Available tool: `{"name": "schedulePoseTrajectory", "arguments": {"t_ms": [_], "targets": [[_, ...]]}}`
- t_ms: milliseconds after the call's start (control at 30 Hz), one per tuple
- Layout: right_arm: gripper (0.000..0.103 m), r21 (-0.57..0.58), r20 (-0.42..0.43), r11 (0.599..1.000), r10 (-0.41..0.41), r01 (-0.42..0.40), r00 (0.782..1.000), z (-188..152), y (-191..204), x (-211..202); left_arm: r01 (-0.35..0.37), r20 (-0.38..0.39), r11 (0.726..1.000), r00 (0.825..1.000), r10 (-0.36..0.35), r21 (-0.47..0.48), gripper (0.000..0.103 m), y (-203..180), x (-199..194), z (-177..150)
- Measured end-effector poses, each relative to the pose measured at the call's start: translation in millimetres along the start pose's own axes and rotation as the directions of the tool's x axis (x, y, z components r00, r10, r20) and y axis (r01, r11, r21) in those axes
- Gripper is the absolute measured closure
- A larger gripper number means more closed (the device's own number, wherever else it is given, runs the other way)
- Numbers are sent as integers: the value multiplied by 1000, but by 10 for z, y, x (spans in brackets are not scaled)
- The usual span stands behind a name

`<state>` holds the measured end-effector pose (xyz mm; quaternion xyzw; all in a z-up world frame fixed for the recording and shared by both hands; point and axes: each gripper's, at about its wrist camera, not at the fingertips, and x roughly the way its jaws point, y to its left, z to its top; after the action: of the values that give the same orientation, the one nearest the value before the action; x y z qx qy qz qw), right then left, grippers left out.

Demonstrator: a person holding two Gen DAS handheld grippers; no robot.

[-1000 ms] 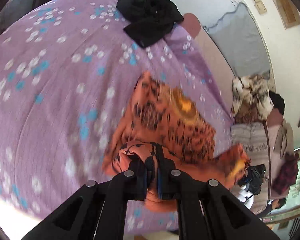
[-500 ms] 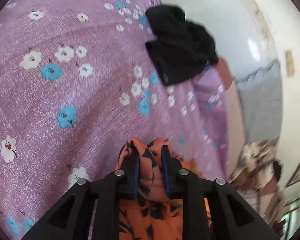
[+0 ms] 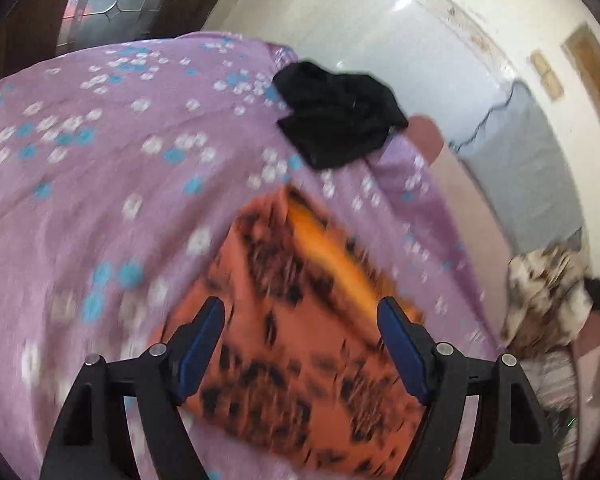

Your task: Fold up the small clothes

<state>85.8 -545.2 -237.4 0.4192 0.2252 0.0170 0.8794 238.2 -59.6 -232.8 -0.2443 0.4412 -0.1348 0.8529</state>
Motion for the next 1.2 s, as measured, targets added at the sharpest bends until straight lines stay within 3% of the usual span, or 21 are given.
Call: {"name": "schedulePoseTrajectory", "arguments": {"t_ms": [33,67,133,233,333,400,500,533,667,733,767,833,967,1100,1200], "targets": [[55,-34,-56,999,6,-8,998,-96,124,156,-43,-22,999,999,43,16,24,4,21,-146],[60,-65,-110,998,3,-11,994,-197,251,309,-83,-46,996,995,84,27,24,11,51,-252],[61,-132,-179,991,-17,-7,984,-385,472,534,-130,-48,990,990,132,52,24,47,81,-381],[61,-210,-276,977,-36,-24,960,-663,719,860,-242,21,965,970,241,104,24,84,114,-424],[61,-256,-353,966,-56,-39,934,-889,822,1147,-260,34,959,966,258,109,24,111,199,-342],[61,-297,-412,955,-108,-21,905,-1003,859,1447,-294,27,945,956,293,145,24,91,310,-281],[60,-312,-471,949,-189,38,862,-1012,829,1950,-303,22,935,952,304,186,24,97,404,-199],[63,-316,-471,947,-202,50,859,-962,820,2118,-303,14,931,952,307,203,24,97,434,-178],[66,-277,-361,947,-258,161,896,-461,793,2643,-294,-22,927,951,307,233,24,101,561,-61],[66,-186,-243,970,-197,154,950,-201,775,2594,-287,-27,939,954,297,191,24,147,537,25],[65,-165,-184,975,-181,151,966,-122,797,2500,-286,-7,943,957,292,171,24,164,488,56],[62,-147,-143,984,-119,98,982,-93,875,2298,-291,30,941,956,290,170,24,141,409,69],[62,-242,-183,968,-118,72,976,-306,1047,1917,-316,55,921,948,312,228,24,59,366,36],[62,-351,-172,922,-238,166,956,-552,1046,1397,-327,31,896,942,334,301,24,5,429,-33],[62,-376,-131,889,-332,263,934,-650,823,945,-349,16,848,927,374,400,24,-22,541,-130]]}}
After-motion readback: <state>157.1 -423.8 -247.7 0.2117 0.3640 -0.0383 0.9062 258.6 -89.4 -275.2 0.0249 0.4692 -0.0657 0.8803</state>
